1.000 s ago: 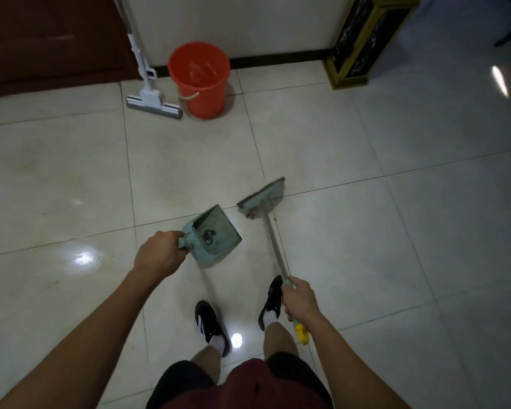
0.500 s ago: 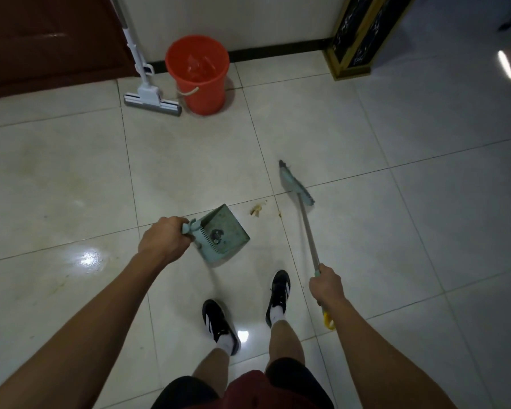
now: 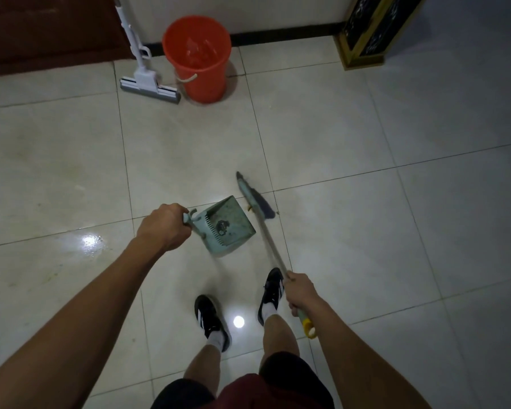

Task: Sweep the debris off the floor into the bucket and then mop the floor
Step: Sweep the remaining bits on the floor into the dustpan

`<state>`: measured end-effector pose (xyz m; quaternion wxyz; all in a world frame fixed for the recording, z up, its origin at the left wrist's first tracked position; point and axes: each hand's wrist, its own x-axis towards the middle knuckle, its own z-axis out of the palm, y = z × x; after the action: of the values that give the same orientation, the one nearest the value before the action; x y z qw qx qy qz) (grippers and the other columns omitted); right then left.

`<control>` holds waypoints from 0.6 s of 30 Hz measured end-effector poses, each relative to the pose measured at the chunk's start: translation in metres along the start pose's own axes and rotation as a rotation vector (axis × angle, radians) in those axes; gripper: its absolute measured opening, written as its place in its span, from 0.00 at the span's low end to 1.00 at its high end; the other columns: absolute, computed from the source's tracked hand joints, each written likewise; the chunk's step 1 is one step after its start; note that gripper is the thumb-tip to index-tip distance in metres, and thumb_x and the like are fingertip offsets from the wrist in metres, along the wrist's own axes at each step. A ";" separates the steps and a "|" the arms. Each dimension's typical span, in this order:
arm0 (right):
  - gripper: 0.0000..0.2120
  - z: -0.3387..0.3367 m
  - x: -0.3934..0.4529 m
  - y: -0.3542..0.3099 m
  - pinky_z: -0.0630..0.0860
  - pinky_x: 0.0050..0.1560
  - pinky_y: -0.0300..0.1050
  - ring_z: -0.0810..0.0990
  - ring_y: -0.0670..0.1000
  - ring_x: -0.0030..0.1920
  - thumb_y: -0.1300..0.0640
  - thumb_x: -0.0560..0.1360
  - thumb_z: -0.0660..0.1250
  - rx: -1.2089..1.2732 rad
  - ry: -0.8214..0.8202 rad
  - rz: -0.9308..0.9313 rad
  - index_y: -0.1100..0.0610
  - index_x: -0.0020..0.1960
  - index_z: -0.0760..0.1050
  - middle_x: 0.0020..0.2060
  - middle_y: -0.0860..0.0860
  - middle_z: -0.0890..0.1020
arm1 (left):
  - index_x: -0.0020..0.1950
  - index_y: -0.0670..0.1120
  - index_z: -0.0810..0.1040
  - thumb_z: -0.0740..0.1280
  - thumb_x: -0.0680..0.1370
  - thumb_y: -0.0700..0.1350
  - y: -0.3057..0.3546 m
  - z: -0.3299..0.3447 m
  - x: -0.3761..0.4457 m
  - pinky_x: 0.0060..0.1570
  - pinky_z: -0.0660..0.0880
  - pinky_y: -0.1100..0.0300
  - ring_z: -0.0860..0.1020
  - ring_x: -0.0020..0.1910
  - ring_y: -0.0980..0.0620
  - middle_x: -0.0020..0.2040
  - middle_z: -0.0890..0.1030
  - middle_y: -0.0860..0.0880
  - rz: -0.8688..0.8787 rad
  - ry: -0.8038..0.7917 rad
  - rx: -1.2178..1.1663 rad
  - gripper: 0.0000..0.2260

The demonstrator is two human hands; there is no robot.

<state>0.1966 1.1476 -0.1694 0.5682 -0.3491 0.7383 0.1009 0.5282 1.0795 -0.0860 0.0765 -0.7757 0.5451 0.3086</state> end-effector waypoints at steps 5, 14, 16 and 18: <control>0.21 0.003 -0.021 -0.003 0.67 0.23 0.39 0.67 0.51 0.21 0.58 0.81 0.57 0.198 -0.140 0.092 0.52 0.73 0.71 0.29 0.56 0.73 | 0.52 0.51 0.83 0.70 0.76 0.47 0.000 -0.001 -0.002 0.47 0.81 0.50 0.81 0.42 0.44 0.43 0.83 0.47 -0.014 -0.001 -0.010 0.06; 0.23 -0.004 -0.053 0.002 0.62 0.26 0.39 0.64 0.50 0.22 0.61 0.77 0.57 0.243 -0.056 0.052 0.48 0.68 0.75 0.29 0.56 0.71 | 0.50 0.51 0.83 0.70 0.76 0.47 -0.024 -0.004 -0.024 0.46 0.81 0.51 0.81 0.42 0.43 0.42 0.83 0.46 -0.040 0.009 -0.066 0.05; 0.23 -0.006 -0.053 0.002 0.62 0.26 0.39 0.64 0.49 0.23 0.61 0.77 0.56 0.209 -0.020 0.031 0.47 0.69 0.75 0.29 0.55 0.71 | 0.49 0.51 0.83 0.70 0.75 0.47 -0.032 -0.005 -0.029 0.47 0.81 0.50 0.81 0.42 0.43 0.43 0.83 0.46 -0.052 0.009 -0.063 0.05; 0.24 -0.007 -0.053 0.003 0.63 0.25 0.39 0.65 0.49 0.23 0.61 0.78 0.56 0.147 0.024 -0.013 0.47 0.72 0.72 0.29 0.55 0.72 | 0.48 0.52 0.83 0.70 0.74 0.46 -0.040 -0.007 -0.032 0.47 0.81 0.50 0.81 0.42 0.43 0.43 0.83 0.46 -0.073 0.015 -0.065 0.05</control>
<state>0.1952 1.1668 -0.1193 0.5842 -0.3125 0.7481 0.0388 0.5601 1.1176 -0.0709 0.0583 -0.7994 0.5067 0.3176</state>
